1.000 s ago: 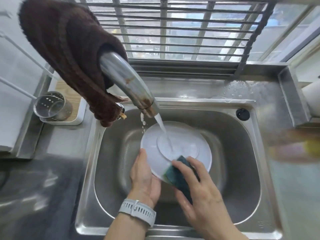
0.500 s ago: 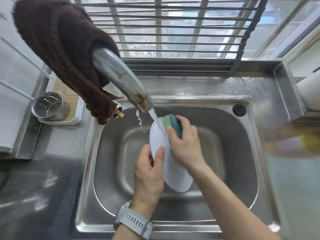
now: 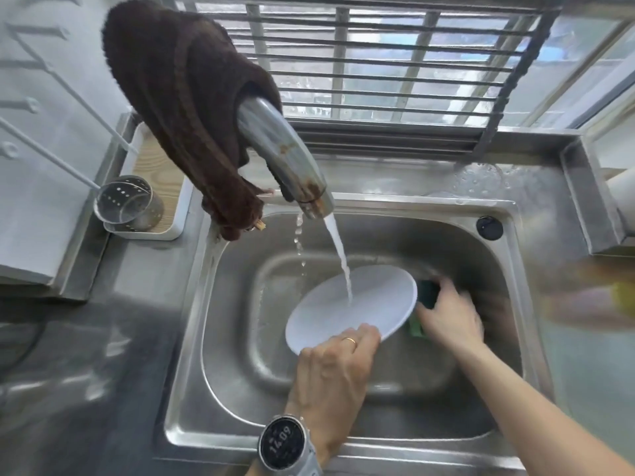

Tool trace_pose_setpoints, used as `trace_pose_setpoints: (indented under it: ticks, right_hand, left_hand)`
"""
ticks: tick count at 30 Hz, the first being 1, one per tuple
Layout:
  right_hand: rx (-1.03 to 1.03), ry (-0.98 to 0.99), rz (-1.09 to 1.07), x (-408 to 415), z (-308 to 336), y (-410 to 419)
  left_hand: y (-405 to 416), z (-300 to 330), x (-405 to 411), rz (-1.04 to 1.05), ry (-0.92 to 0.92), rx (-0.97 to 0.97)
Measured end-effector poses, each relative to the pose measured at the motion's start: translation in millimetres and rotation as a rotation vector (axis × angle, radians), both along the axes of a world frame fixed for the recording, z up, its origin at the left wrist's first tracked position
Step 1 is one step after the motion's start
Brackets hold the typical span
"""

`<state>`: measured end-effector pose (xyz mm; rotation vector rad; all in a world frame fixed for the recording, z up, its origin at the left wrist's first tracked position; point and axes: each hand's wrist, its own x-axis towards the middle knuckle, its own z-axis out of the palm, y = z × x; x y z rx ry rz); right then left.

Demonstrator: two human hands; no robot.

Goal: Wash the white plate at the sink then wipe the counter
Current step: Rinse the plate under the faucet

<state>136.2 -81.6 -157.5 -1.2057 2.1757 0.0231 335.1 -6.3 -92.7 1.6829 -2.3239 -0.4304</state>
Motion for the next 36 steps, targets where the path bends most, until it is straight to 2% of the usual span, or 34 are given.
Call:
trace_pose_setpoints:
  ticks: [2,4,6,8,9,11,13,15,16,19,21,24,26,27,30,32,33,36]
  right_hand:
    - [-0.048,0.018,-0.008,2.1,-6.4,-14.3]
    - [-0.19,-0.031,-0.073,7.9,-4.5,-17.6]
    - [-0.24,-0.322,-0.249,16.6,5.8,-15.4]
    - [-0.09,-0.733,-0.455,28.3,15.1,-8.2]
    - [-0.053,-0.847,-0.482,32.7,17.9,-3.2]
    - [-0.122,-0.858,-0.405,38.0,22.5,3.7]
    - [-0.285,-0.8,-0.326,39.1,28.2,8.6]
    - [-0.421,-0.768,-0.244,38.3,37.5,12.4]
    - [-0.458,-0.778,-0.207,36.9,40.7,15.2]
    - [-0.461,-0.906,-0.165,32.8,45.8,23.7]
    - [-0.449,-0.96,-0.22,29.2,45.2,26.5]
    - [-0.385,-1.009,-0.506,20.4,38.4,21.5]
    - [-0.277,-0.927,-0.547,16.3,28.2,14.9]
    - [-0.22,-0.807,-0.452,16.9,24.6,12.8]
    - [-0.126,-0.264,0.049,30.9,19.0,22.7]
    - [-0.2,-0.008,0.408,54.0,20.3,41.4]
    - [-0.236,0.001,0.573,68.1,21.0,48.3]
    - [-0.303,-0.212,0.883,99.2,19.6,38.0]
  left_hand:
    - [2.0,-5.3,4.8,-0.066,-0.011,-0.072]
    - [4.1,-12.4,11.6,-0.107,-0.022,-0.113]
    - [5.6,-18.2,15.8,-0.138,-0.038,-0.142]
    - [5.0,-20.8,19.6,-0.177,-0.034,-0.154]
    - [4.2,-21.0,21.6,-0.194,-0.025,-0.146]
    - [2.9,-20.8,25.3,-0.194,0.036,-0.054]
    - [2.5,-21.6,30.2,-0.06,0.125,0.105]
    - [0.4,-23.9,36.6,0.227,0.21,0.315]
    - [-3.0,-27.0,38.8,0.363,0.259,0.361]
    - [-22.1,-34.0,35.0,0.664,0.498,0.299]
    - [-34.8,-36.4,28.6,0.796,0.714,0.33]
    - [-44.5,-41.6,28.9,0.937,1.031,0.468]
    - [-46.3,-42.5,30.0,0.936,1.126,0.573]
    - [-45.8,-42.7,30.3,0.941,1.104,0.574]
    - [-43.2,-40.6,31.7,0.984,0.98,0.469]
    - [-43.1,-36.5,30.8,1.018,0.944,0.426]
    - [-43.7,-34.8,29.0,1.024,0.943,0.416]
    - [-45.8,-30.3,19.2,0.999,1.006,0.417]
